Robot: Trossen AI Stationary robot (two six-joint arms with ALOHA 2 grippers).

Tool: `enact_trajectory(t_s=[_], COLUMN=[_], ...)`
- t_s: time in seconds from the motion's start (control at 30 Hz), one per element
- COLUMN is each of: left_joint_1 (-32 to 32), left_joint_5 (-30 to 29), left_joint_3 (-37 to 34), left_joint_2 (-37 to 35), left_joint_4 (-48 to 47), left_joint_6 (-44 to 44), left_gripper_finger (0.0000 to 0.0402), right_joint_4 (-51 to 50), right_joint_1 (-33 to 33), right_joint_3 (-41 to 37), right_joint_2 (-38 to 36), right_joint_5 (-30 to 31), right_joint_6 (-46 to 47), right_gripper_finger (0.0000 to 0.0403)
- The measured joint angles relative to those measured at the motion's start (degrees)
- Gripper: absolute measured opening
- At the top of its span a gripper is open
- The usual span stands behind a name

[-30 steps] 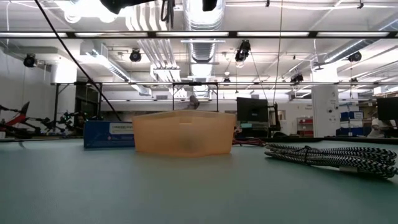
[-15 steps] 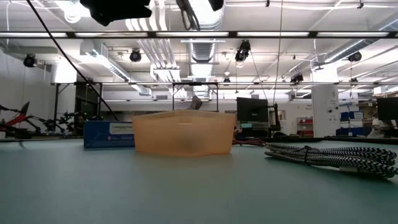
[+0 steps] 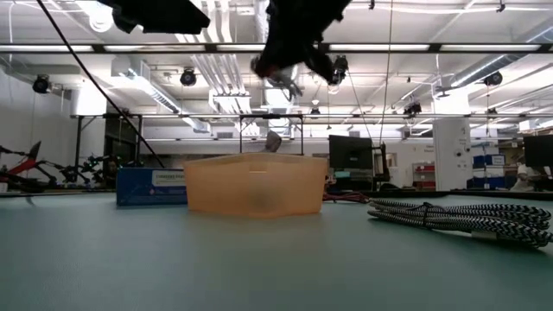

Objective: Pick and place USB-C Cables
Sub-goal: Put the white charger cable into the orange bin

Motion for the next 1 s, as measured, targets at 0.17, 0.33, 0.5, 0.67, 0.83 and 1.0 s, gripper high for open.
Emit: enact_trajectory(t_s=[0.17, 0.33, 0.5, 0.67, 0.83, 1.0], left_joint_1=[0.0, 0.0, 0.0, 0.0, 0.0, 0.0], left_joint_5=[-3.9, -4.0, -4.0, -4.0, -4.0, -4.0], left_joint_3=[0.0, 0.0, 0.0, 0.0, 0.0, 0.0], left_joint_2=[0.0, 0.0, 0.0, 0.0, 0.0, 0.0], left_joint_4=[0.0, -0.4, -0.4, -0.4, -0.4, -0.4], left_joint_6=[0.1, 0.5, 0.5, 0.5, 0.5, 0.5], left_gripper_finger=[0.0199, 0.0199, 0.0199, 0.0199, 0.0199, 0.0199], right_joint_4=[-0.3, -0.2, -0.4, -1.3, -4.3, -6.8], right_joint_1=[-3.3, -5.1, -5.5, -5.5, -5.5, -5.5], right_joint_3=[0.0, 0.0, 0.7, 2.9, 6.2, 9.4], right_joint_2=[3.5, 7.2, 11.0, 15.1, 18.5, 21.2], right_joint_5=[-5.1, -9.8, -11.3, -13.3, -14.0, -13.9], right_joint_6=[3.8, 7.0, 7.8, 7.8, 5.8, 3.9], right_gripper_finger=[0.0015, 0.0015, 0.0015, 0.0015, 0.0015, 0.0015])
